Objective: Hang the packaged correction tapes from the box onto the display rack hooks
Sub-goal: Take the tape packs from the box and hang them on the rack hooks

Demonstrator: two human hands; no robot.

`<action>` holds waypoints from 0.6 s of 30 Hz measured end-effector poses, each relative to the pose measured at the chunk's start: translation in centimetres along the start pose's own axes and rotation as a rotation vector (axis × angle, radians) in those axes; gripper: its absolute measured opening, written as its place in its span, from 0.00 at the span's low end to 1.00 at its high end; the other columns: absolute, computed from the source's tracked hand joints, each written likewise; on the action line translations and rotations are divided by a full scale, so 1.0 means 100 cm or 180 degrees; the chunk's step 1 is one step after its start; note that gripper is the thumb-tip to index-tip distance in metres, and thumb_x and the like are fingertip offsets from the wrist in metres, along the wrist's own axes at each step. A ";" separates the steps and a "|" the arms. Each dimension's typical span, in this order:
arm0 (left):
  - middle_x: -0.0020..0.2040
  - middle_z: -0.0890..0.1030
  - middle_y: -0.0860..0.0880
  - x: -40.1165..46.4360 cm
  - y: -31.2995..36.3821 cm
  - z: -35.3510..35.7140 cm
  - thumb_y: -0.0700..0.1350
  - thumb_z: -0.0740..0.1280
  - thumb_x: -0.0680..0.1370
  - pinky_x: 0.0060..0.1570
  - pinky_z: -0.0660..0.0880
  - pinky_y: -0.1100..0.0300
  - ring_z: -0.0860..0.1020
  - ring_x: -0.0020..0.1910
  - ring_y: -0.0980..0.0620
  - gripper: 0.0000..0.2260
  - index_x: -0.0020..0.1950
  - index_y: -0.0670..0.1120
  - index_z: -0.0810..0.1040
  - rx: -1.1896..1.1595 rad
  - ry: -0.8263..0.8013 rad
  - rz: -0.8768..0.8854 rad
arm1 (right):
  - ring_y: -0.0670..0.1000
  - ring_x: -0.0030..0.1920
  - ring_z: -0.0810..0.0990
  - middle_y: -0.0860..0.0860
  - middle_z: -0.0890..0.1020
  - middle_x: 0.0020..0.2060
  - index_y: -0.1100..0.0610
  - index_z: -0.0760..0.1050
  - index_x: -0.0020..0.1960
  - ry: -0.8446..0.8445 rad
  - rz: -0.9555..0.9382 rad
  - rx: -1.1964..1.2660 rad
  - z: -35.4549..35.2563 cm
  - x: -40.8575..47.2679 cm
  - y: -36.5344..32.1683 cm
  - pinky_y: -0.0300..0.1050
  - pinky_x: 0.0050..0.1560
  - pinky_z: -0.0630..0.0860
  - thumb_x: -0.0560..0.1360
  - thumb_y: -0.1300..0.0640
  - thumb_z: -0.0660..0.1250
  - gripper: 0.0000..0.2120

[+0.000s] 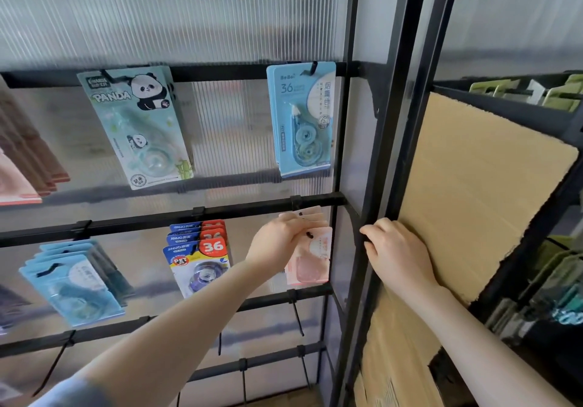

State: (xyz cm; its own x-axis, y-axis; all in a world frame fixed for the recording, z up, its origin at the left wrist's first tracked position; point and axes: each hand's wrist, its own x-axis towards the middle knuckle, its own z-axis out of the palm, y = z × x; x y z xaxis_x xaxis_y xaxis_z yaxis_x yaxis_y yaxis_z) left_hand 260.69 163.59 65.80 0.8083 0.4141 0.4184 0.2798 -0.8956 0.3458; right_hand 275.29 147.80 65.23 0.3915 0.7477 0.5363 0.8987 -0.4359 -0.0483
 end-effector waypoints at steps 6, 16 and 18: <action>0.58 0.78 0.49 0.000 -0.007 0.003 0.42 0.61 0.80 0.45 0.77 0.54 0.77 0.53 0.48 0.15 0.65 0.55 0.74 0.0250 0.0211 -0.0005 | 0.54 0.42 0.79 0.54 0.80 0.43 0.58 0.80 0.51 -0.0102 0.0091 0.0062 0.002 0.003 -0.004 0.46 0.37 0.79 0.71 0.62 0.71 0.09; 0.58 0.79 0.46 -0.037 -0.022 -0.012 0.46 0.71 0.73 0.50 0.77 0.50 0.78 0.56 0.44 0.16 0.61 0.46 0.77 0.1093 0.0421 0.0243 | 0.55 0.38 0.79 0.55 0.80 0.39 0.60 0.80 0.47 0.0032 -0.0007 -0.0042 0.004 -0.005 -0.013 0.47 0.34 0.78 0.65 0.63 0.75 0.12; 0.59 0.79 0.46 -0.048 -0.023 -0.019 0.47 0.72 0.72 0.53 0.76 0.49 0.77 0.57 0.44 0.18 0.61 0.46 0.77 0.1198 0.0430 0.0242 | 0.56 0.38 0.79 0.55 0.80 0.39 0.60 0.79 0.48 0.0025 -0.0055 -0.0069 0.002 -0.005 -0.019 0.48 0.34 0.78 0.64 0.62 0.76 0.14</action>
State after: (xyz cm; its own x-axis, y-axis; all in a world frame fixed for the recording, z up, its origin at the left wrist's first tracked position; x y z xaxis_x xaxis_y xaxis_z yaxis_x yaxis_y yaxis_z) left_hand 255.20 163.96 64.66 0.7657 0.3394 0.5463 0.4120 -0.9111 -0.0114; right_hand 273.45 148.33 64.84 0.3742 0.7513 0.5436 0.9008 -0.4338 -0.0207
